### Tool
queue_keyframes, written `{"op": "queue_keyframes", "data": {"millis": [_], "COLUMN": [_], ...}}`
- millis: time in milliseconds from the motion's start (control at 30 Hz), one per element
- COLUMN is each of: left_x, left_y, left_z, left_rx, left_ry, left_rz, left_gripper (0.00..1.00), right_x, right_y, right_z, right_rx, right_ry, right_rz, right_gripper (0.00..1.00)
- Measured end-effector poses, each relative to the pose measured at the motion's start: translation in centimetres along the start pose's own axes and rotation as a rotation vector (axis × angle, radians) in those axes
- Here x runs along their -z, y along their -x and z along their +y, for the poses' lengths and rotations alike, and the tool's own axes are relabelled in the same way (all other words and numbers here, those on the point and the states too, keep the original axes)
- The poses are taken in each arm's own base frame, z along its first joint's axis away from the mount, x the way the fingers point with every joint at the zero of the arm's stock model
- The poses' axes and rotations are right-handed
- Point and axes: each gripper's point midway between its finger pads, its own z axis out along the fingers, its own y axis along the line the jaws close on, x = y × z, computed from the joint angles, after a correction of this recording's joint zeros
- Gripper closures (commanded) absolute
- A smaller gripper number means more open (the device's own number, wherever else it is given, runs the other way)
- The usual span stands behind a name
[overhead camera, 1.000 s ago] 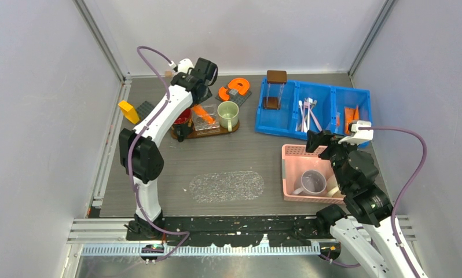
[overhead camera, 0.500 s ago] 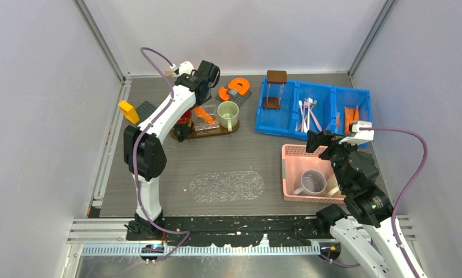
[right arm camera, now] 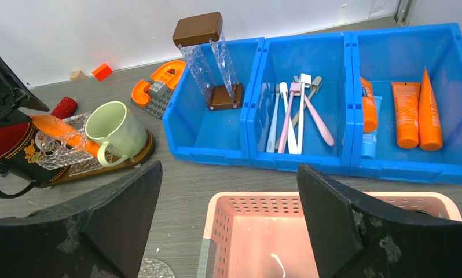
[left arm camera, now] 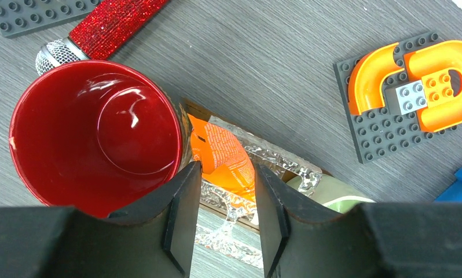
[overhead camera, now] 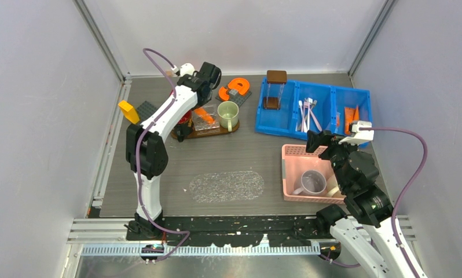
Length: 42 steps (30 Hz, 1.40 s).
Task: Prepare toiletry sets of a toothbrush and toothpaste on the tray
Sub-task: Adjust the toothpaste in the toothpaste holder.
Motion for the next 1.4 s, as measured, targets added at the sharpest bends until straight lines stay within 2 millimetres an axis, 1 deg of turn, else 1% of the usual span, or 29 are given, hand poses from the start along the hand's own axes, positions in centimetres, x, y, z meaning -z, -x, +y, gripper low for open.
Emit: {"op": "queue_keyframes", "data": {"millis": [133, 333, 467, 967, 1167, 1400], "left_x": [-0.1, -0.3, -0.6, -0.6, -0.1, 0.8], "left_y": [-0.1, 0.0, -0.1, -0.1, 0.5, 1.7], "left_z": [0.0, 0.4, 0.6, 0.9, 1.0, 0.5], "left_rx": [0.011, 0.021, 0.030, 0.013, 0.001, -0.018], "left_ry": [0.006, 0.019, 0.031, 0.023, 0.005, -0.065], "left_rz": [0.001, -0.004, -0.005, -0.011, -0.026, -0.071], "left_gripper": [0.66, 0.81, 0.99, 1.00, 1.00, 1.00], "right_x": [0.0, 0.0, 0.0, 0.0, 0.0, 0.0], "right_y": [0.0, 0.0, 0.0, 0.0, 0.0, 0.0], "right_z": [0.0, 0.0, 0.0, 0.0, 0.0, 0.0], "right_rx": [0.000, 0.000, 0.000, 0.000, 0.000, 0.000], "right_ry": [0.000, 0.000, 0.000, 0.000, 0.000, -0.001], "right_rz": [0.000, 0.000, 0.000, 0.000, 0.000, 0.000], "right_gripper": [0.07, 0.07, 0.07, 0.07, 0.07, 0.07]}}
